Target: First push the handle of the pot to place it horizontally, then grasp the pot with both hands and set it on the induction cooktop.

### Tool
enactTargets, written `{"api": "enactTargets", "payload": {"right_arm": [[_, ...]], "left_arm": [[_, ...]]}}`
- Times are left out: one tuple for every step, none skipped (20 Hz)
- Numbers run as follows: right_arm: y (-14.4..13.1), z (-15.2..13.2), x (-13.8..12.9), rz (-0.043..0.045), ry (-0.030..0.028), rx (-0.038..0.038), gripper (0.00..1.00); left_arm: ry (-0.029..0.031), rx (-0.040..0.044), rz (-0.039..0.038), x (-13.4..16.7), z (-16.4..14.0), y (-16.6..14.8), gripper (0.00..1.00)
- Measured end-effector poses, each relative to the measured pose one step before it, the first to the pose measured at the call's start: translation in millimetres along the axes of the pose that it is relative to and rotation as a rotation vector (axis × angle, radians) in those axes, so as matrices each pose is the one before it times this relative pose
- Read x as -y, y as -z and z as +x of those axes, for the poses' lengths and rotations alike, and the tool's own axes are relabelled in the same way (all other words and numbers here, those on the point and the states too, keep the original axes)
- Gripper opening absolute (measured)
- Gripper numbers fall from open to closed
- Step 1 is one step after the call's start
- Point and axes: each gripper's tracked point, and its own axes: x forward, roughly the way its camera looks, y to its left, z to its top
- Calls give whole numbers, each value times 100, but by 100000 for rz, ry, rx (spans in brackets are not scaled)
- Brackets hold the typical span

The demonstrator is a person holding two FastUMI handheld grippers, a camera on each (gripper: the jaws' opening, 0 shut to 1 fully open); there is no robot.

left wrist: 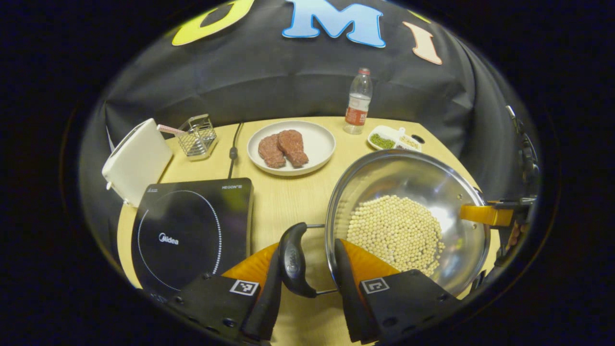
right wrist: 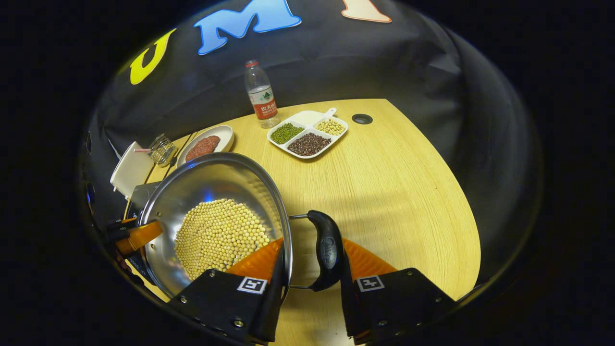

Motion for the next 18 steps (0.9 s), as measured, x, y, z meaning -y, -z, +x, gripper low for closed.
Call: {"api": "enactTargets", "payload": {"right_arm": [[-69,-616,-309,314,480,-309,53],[23,-712,-248,-266,488,-302,53],[107,-505,-316,-65,230,23,53],[74,-526,-398,-16,170,22,53],[85,-452,-443,-66,89,79,53],[-33,-395,-530,-124,84,-79,53],[66,-327,-563,-104,-92,148,53],[-49,-310,-665,-199,-141,48,53],[-19,-264,-676,4,-306,-56,53],[-41,-239,-746,-18,-354,8,53],[-119,-59,-720,-236,-367,257,53],[-103,-121,-757,-351,-323,121,53],[-36,-87,-693,-261,-402,107,53],[-124,-74,-802,-407,-256,265,53],[-29,-78,-785,-501,-171,108,53],[-120,-88,-786,-477,-136,262,53],[31,-73,-812,-528,-22,302,53],[-99,21,-612,-486,4,344,53]], "left_arm": [[543,-181,-142,-145,-504,-10,66],[678,-327,-255,-154,-621,8,63],[684,265,-250,-78,-432,-16,63],[659,324,-52,-216,-547,-32,63],[357,365,-90,-371,-550,-39,63],[88,115,-82,-437,-532,-48,63],[-122,311,23,-523,-441,-134,60],[-112,209,-163,-566,-552,-70,60],[-234,355,-40,-671,-404,-141,60],[-251,387,-149,-702,-461,-158,60],[-247,173,-208,-711,-442,-112,60],[-250,348,-162,-714,-381,-148,60],[-293,291,-213,-746,-422,-158,63],[-206,-29,-261,-770,-344,12,60],[-277,64,-315,-735,-293,-99,60],[-260,155,-96,-792,-300,-31,60],[-82,238,-185,-761,-201,-84,60],[-4,-54,-383,-693,-220,160,60]]}}
